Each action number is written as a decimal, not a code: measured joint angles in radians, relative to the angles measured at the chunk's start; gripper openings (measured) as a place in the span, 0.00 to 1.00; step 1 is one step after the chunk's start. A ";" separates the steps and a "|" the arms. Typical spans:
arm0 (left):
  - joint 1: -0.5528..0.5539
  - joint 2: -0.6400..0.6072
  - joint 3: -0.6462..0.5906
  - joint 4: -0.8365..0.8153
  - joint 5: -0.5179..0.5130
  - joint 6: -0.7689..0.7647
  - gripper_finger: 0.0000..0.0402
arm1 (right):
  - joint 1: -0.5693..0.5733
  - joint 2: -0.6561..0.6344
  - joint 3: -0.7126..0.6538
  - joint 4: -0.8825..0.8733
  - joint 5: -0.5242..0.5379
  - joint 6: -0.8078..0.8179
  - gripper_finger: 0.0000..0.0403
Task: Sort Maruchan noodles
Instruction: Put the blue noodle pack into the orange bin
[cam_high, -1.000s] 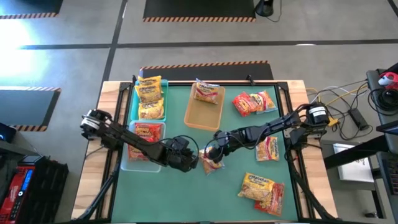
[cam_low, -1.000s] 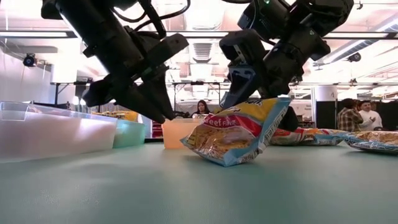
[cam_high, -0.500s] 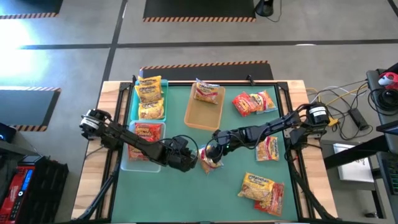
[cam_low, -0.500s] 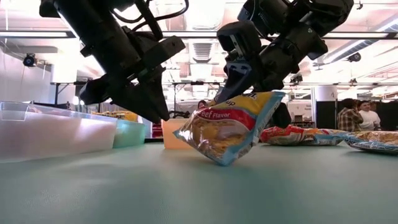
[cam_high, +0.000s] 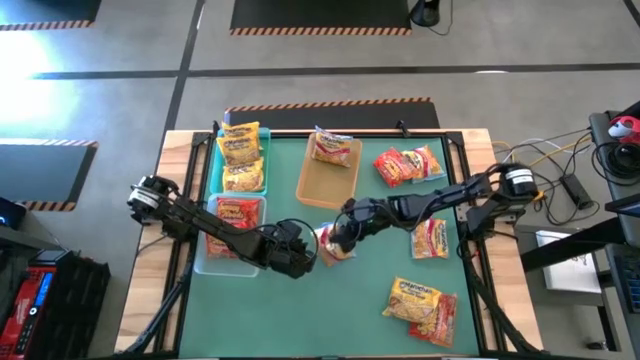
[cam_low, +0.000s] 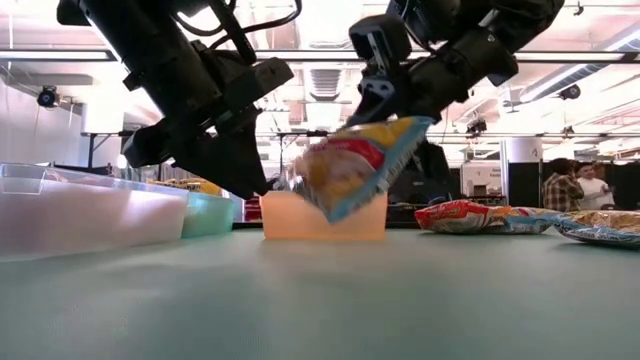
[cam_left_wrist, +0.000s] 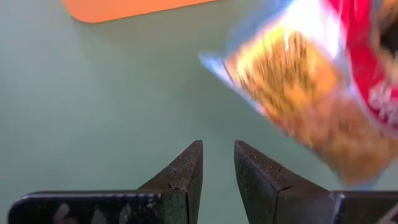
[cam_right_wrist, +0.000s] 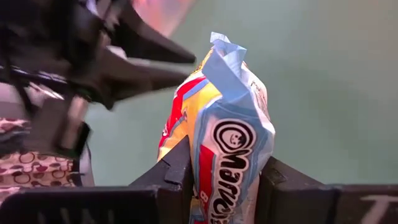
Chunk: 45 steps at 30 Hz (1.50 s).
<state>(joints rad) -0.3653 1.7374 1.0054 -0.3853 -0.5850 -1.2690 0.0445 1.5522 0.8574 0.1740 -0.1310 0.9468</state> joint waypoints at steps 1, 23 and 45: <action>0.000 0.000 0.000 0.001 0.000 0.000 0.19 | -0.012 -0.013 0.000 0.000 0.000 -0.012 0.21; 0.128 0.000 0.000 0.003 -0.010 -0.077 0.19 | -0.428 -0.245 0.001 -0.004 0.036 -0.544 0.21; 0.302 0.000 0.000 0.012 -0.062 -0.075 0.19 | -0.576 -0.006 0.074 -0.004 -0.057 -1.145 0.20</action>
<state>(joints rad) -0.0636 1.7374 1.0054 -0.3737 -0.6472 -1.3438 -0.5312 1.5461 0.9317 0.1702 -0.1876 -0.1982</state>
